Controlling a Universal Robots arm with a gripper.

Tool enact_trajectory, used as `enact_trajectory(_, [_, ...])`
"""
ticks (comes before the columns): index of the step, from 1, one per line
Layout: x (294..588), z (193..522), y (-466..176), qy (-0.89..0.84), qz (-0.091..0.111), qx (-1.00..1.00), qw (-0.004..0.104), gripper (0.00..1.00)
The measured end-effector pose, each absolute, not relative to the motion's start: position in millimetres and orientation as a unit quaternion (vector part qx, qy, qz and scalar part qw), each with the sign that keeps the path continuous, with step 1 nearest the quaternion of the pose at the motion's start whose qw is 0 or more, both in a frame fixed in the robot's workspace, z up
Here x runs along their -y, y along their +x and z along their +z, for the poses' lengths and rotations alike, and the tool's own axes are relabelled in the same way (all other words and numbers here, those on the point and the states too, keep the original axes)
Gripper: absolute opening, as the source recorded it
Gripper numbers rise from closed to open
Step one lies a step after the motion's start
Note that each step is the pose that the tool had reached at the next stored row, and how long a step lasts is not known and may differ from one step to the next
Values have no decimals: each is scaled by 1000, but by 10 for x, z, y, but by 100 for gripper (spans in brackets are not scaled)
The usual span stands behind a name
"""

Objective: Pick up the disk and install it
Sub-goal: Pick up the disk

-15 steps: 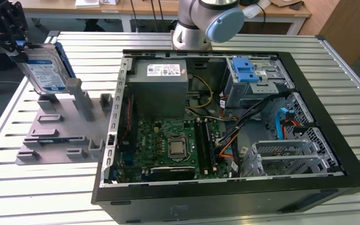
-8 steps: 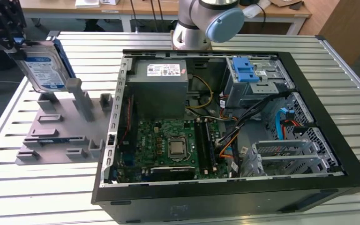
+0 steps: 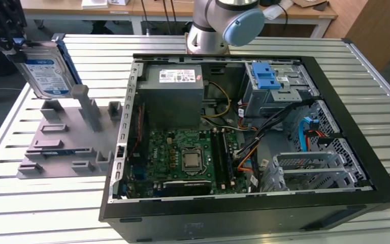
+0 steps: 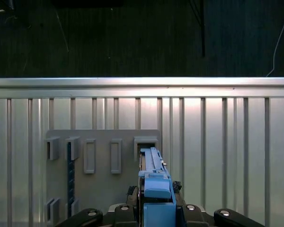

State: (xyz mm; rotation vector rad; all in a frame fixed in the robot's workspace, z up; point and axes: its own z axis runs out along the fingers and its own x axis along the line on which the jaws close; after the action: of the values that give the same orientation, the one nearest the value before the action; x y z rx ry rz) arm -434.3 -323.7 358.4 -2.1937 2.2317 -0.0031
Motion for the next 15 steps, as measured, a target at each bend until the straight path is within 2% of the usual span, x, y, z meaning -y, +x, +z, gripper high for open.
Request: enact_trajectory(15, [3237,3713,-4343,-701,-1,-713,6,36])
